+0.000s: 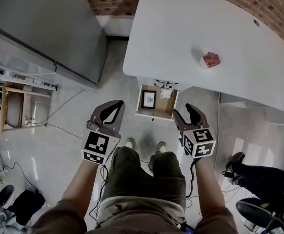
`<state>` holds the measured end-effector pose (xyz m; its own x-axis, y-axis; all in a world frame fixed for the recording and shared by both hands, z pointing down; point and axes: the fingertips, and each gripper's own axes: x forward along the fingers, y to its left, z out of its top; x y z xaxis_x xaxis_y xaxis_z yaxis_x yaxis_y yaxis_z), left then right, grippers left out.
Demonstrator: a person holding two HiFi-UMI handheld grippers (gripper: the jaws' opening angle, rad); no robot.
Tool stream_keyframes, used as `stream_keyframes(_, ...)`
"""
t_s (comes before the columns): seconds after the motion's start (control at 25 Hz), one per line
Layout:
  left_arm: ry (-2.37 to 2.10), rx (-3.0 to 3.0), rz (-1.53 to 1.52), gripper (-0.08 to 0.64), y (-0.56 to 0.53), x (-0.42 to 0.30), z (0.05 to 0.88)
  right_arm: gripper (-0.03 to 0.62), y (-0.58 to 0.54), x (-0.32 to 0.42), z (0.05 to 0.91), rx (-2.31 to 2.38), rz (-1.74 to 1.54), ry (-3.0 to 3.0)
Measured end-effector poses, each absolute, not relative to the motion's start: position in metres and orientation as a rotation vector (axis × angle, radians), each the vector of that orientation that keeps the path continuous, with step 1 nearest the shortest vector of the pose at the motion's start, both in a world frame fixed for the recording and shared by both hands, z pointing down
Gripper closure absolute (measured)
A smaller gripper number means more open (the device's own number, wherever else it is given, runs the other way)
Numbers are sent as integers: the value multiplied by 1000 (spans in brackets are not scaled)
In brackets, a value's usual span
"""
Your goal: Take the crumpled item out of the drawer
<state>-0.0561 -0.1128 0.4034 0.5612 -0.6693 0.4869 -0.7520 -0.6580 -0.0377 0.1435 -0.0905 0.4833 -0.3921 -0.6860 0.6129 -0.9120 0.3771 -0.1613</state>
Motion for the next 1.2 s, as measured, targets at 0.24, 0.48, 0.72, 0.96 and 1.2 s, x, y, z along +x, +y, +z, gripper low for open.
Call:
stream_keyframes(0.24, -1206, 2640, 715, 560, -127, -65, 493, 342, -114, 140, 580, 1366, 654, -2173)
stream_keyframes(0.48, -1232, 2642, 698, 558, -137, -77, 573, 341, -122, 137, 668, 1320, 614, -2151)
stream_keyframes(0.72, -1248, 2679, 730, 560, -146, -89, 649, 342, -137, 143, 751, 1313, 613, -2144)
stream_keyframes(0.96, -1271, 2696, 698, 559, -160, -96, 721, 341, -153, 147, 834, 1290, 528, -2118)
stream_keyframes(1.2, -1305, 2716, 689, 558, -172, -101, 772, 339, -167, 152, 904, 1338, 568, -2054)
